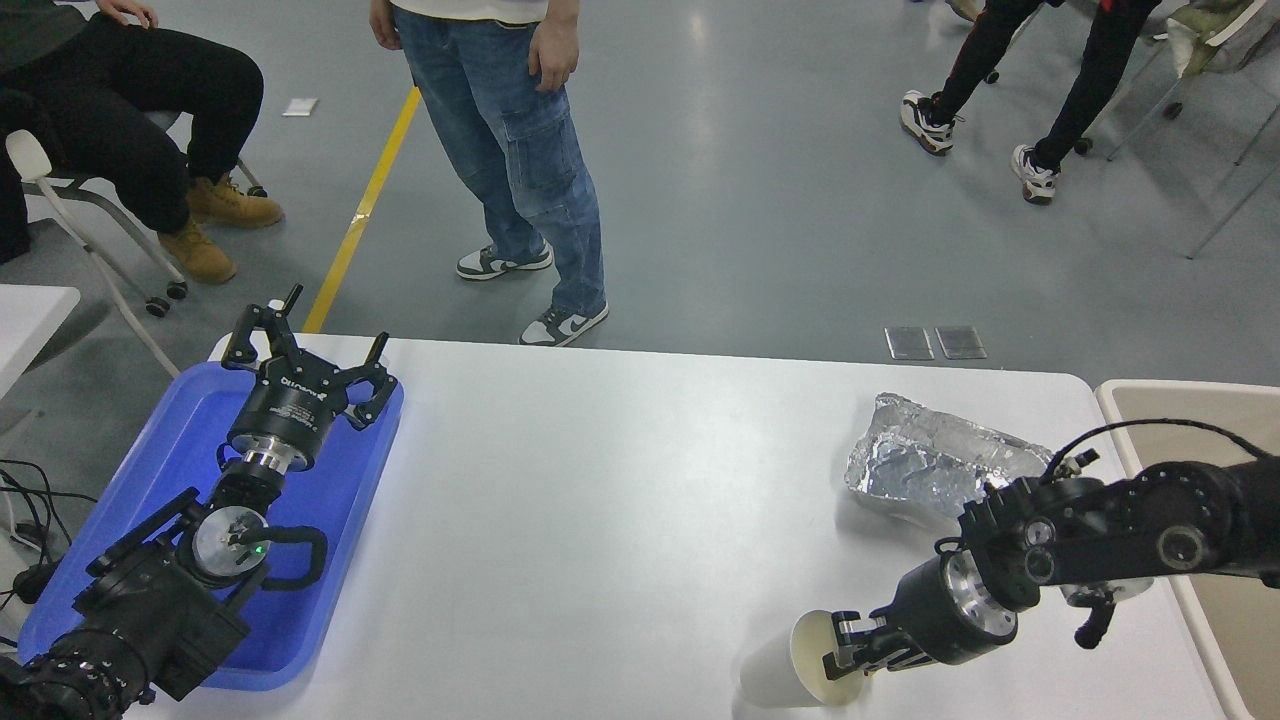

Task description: Pick up paper cup place in dustbin

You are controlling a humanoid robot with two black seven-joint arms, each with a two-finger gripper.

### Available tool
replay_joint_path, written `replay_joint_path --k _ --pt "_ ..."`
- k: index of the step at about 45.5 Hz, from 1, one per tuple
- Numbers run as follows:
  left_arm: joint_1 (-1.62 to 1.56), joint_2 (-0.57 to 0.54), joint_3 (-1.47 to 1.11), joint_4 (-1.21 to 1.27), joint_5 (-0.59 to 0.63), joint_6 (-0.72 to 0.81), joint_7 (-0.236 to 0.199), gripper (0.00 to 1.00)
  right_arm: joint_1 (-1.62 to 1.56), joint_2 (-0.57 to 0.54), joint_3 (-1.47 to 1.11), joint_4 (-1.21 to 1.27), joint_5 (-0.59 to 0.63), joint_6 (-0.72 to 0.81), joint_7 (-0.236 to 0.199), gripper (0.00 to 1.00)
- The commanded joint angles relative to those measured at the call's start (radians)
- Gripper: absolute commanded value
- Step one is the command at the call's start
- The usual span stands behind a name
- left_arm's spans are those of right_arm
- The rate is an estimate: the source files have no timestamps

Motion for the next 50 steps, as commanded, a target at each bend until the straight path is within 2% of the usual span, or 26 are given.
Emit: replay_joint_path --k 1,22,34,50 --pt "0.000 0.000 0.000 0.000 0.000 0.000 0.000 1.00 0.141 -0.077 0.000 0.002 0.003 0.068 0.020 0.00" --pt "0.000 0.000 0.000 0.000 0.000 0.000 0.000 1.00 0.463 -0.224 0.001 0.000 0.057 0.244 0.021 0.00" --pt "0.000 0.000 0.000 0.000 0.000 0.000 0.000 1.00 0.576 -0.268 -0.003 -0.006 0.072 0.287 0.021 0.00" --pt "0.000 0.000 -0.002 0.000 0.000 0.000 0.000 1.00 0.573 -0.288 -0.006 -0.007 0.072 0.304 0.021 0.00"
